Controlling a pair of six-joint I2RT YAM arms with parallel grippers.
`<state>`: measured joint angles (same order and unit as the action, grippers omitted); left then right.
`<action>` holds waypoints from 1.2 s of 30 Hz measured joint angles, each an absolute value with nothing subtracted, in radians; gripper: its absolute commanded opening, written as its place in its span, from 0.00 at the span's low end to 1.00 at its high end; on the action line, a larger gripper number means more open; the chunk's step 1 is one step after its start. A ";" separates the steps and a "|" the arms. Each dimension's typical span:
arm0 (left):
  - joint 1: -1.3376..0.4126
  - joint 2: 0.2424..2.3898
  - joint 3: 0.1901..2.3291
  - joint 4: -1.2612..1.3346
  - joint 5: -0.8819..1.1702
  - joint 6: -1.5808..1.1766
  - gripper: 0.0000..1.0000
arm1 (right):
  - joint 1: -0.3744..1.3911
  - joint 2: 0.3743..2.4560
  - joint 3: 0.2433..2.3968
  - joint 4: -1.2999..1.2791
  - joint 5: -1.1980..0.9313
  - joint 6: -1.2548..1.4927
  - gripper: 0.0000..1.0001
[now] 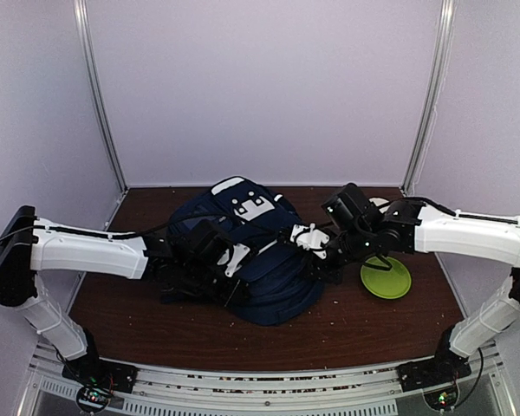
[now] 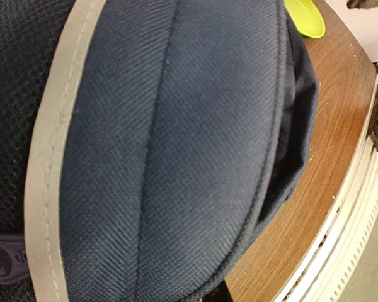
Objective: Pack the student bag
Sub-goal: Rotate the student bag at the center of the board.
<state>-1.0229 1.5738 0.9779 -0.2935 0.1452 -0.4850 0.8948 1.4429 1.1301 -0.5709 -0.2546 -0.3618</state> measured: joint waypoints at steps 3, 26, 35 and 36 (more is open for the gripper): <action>-1.029 1.588 1.000 -0.288 0.157 -0.489 0.00 | 0.880 1.418 1.127 -0.570 -0.251 -0.359 0.33; -1.045 1.553 1.099 -0.239 0.300 -0.275 0.42 | 0.821 1.350 1.053 -0.611 -0.236 -0.370 0.33; -1.026 1.436 1.089 -0.247 0.107 -0.102 0.52 | 0.766 1.346 1.011 -0.661 -0.234 -0.446 0.41; -1.016 1.442 1.089 -0.257 0.089 -0.086 0.52 | 0.766 1.353 1.009 -0.665 -0.234 -0.448 0.41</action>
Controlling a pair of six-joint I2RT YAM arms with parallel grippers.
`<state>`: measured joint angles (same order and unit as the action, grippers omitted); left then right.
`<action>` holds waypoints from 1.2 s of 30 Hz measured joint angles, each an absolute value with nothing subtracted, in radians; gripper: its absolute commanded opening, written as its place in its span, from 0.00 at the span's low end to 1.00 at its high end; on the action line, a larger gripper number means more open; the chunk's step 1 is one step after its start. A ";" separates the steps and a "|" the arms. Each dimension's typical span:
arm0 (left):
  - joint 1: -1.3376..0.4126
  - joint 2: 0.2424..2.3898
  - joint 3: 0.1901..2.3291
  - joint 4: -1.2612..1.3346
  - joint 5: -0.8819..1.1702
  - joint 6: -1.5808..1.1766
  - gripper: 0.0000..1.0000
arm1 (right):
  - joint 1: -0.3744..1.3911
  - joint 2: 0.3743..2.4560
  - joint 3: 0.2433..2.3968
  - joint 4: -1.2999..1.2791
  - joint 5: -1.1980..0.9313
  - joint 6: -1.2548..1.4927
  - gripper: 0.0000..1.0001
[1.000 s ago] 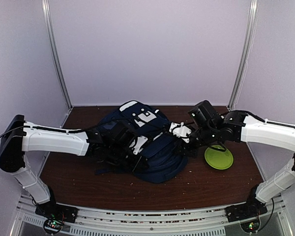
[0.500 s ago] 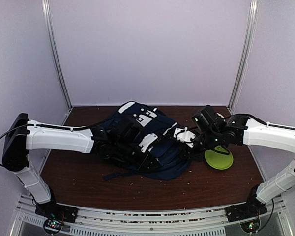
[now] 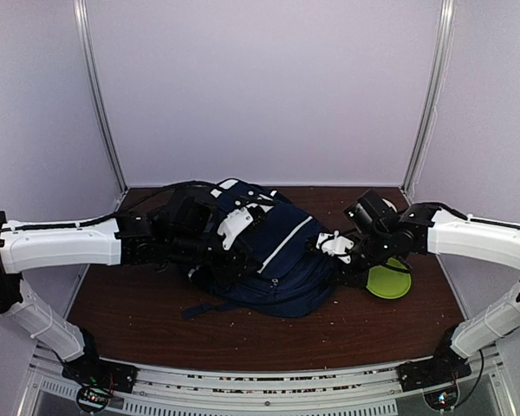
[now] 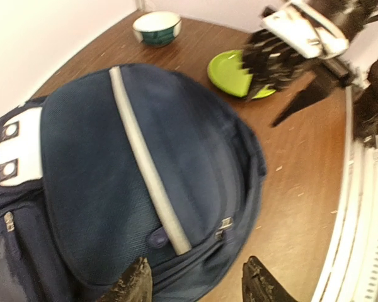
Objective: Pack the student bag
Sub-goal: Rotate the student bag to the center of the board.
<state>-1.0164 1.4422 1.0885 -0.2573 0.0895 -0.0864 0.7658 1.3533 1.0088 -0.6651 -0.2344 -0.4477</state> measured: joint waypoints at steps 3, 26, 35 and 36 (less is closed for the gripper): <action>-0.999 1.461 1.089 -0.282 0.057 -0.052 0.52 | 0.766 1.380 1.001 -0.670 -0.241 -0.451 0.41; -0.991 1.378 0.937 -0.271 -0.048 -0.028 0.55 | 0.532 1.816 1.347 -0.670 -0.278 -0.343 0.35; -0.979 1.378 0.938 -0.240 -0.061 -0.012 0.54 | 0.478 1.671 1.310 -0.663 -0.271 -0.300 0.38; -0.976 1.378 0.939 -0.234 -0.063 -0.009 0.54 | 0.478 1.632 1.292 -0.665 -0.265 -0.296 0.39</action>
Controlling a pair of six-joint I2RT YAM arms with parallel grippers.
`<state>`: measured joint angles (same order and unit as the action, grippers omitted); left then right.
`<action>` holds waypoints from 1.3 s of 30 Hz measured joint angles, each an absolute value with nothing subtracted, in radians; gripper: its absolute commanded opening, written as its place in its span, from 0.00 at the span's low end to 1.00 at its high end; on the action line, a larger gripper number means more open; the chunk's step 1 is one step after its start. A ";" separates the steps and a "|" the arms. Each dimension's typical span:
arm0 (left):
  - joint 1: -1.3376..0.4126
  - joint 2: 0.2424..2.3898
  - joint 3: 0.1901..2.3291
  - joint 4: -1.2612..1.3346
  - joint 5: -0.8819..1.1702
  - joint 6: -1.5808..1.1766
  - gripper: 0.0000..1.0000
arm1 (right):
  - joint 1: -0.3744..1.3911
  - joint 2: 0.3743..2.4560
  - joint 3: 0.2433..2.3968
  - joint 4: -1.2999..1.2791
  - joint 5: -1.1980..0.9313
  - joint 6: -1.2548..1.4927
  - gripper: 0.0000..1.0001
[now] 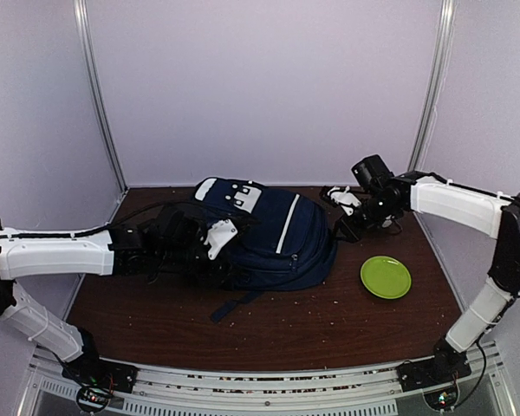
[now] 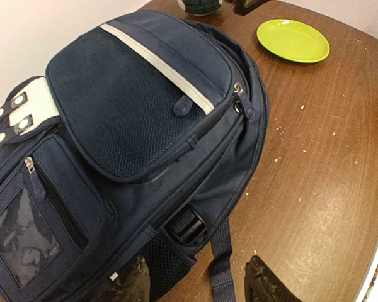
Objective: Pack the student bag
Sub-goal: Rotate the student bag to the center of the board, then grab the upper front pocket of the student bag.
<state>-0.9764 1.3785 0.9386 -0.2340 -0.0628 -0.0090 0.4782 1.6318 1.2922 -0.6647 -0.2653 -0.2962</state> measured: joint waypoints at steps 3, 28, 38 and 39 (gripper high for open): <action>-0.963 1.386 0.944 -0.213 -0.064 0.002 0.54 | 0.492 1.474 1.220 -0.664 -0.254 -0.283 0.40; -0.955 1.269 0.866 -0.135 -0.057 -0.059 0.54 | 0.778 1.709 1.209 -0.504 -0.365 -0.054 0.40; -0.955 1.284 0.849 -0.125 -0.056 -0.086 0.54 | 0.772 1.745 1.213 -0.465 -0.362 0.022 0.18; -0.955 1.291 0.849 -0.126 -0.055 -0.088 0.54 | 0.769 1.745 1.213 -0.463 -0.360 0.030 0.16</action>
